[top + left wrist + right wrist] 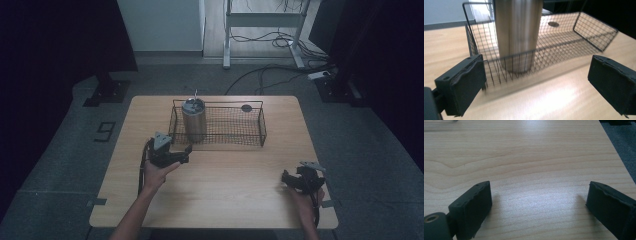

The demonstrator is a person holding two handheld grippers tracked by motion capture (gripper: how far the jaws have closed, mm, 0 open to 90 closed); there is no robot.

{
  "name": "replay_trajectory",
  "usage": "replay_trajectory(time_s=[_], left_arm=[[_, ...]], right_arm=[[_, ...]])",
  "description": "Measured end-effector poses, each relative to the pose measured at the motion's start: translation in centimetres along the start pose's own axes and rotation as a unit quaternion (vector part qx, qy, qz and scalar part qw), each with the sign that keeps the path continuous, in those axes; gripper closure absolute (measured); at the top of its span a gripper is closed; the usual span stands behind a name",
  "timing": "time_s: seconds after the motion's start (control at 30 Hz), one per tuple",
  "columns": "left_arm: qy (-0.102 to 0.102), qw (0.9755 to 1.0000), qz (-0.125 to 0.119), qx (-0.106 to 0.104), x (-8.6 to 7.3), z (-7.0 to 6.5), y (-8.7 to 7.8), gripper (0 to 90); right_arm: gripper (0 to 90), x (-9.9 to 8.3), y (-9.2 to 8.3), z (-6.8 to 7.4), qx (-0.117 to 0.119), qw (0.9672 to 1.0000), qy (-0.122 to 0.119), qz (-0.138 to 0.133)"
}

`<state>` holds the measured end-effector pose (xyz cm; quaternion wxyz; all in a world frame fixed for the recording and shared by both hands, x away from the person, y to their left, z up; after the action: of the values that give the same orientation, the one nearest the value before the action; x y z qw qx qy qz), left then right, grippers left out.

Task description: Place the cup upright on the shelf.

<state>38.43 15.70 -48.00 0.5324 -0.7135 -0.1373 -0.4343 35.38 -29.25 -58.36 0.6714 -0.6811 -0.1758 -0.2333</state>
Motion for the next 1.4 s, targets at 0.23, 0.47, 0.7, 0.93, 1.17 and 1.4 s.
replay_trajectory(time_s=[0.23, 0.47, 0.7, 0.93, 1.17, 1.4], left_arm=[[0.016, 0.9997, 0.017, 0.006, -2.7, -0.8, -0.8, 1.9], [0.016, 0.9994, 0.028, -0.006, -5.0, -1.5, -1.2, 3.4], [0.001, 0.9986, 0.051, -0.009, -8.0, -1.7, -1.0, 3.3], [-0.02, 0.9973, 0.07, -0.004, -10.2, -1.3, -0.9, 4.0], [-0.03, 0.9969, 0.072, 0.006, -10.5, -0.7, -0.7, 5.5], [-0.033, 0.9967, 0.073, 0.011, -10.5, -0.4, -0.4, 6.4]], right_arm=[[6.0, 0.0, 0.0, 0.0, 0.0, 1.0, 0.0, 0.0], [6.0, 0.0, 0.0, 0.0, 0.0, 1.0, 0.0, 0.0], [6.1, 0.0, 0.0, 0.0, 0.0, 1.0, 0.0, 0.0], [6.1, 0.0, 0.0, 0.0, 0.0, 1.0, 0.0, 0.0], [6.2, 0.0, 0.0, 0.0, 0.0, 1.0, 0.0, 0.0], [6.1, 0.0, 0.0, 0.0, 0.0, 1.0, 0.0, 0.0]])
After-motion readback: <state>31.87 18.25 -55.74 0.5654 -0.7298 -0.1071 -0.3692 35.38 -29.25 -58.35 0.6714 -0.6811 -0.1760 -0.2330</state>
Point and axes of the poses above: each handheld gripper's, and its own axes: y roughly forward along the jaws, x roughly out of its top, z roughly to its left, the point moved 4 cm from there along y, roughly forward along the jaws, and after that the axes turned 13 degrees about z, right-handed, at the moved point
